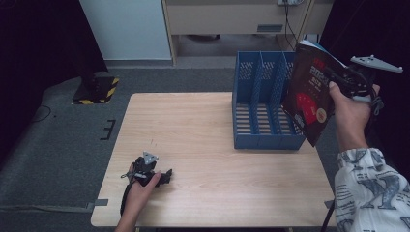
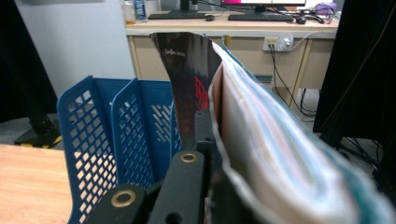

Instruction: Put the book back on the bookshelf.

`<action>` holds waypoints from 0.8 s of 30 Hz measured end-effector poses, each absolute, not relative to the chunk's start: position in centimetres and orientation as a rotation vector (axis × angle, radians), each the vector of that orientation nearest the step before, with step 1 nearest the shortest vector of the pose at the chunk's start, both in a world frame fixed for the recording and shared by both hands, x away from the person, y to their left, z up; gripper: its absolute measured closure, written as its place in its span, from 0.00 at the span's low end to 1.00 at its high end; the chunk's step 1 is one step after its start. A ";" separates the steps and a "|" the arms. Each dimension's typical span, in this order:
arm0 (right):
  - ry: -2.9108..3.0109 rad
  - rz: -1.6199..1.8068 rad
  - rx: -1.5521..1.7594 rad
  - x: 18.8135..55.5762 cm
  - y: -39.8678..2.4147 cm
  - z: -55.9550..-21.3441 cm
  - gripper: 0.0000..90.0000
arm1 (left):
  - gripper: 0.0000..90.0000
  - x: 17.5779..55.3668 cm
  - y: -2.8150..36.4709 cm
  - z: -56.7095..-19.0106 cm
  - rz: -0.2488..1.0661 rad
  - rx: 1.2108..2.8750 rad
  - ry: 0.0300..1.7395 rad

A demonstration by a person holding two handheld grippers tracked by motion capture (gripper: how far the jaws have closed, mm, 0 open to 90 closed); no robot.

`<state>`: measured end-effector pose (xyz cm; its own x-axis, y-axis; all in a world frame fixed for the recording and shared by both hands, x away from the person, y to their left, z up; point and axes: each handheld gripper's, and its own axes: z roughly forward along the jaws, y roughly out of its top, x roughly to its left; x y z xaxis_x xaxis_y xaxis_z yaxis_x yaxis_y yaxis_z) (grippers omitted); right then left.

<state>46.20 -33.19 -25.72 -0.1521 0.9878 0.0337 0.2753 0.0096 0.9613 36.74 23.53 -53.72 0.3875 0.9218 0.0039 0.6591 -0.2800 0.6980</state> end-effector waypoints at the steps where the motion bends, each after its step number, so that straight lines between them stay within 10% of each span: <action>1: 1.529 1.186 1.348 46.3 -33.2 -25.7 0.97 | 0.00 36.7 23.5 -53.7 0.554 2.036 1.350; 24: 1.490 1.176 1.389 49.6 -32.2 -25.9 0.97 | 0.00 36.7 23.5 -53.7 0.553 2.034 1.348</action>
<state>49.59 -32.18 -25.87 -0.1101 0.9925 0.0537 0.2828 -0.0205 0.9590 36.66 23.49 -53.73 0.3888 0.9213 0.0021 0.6576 -0.2791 0.6997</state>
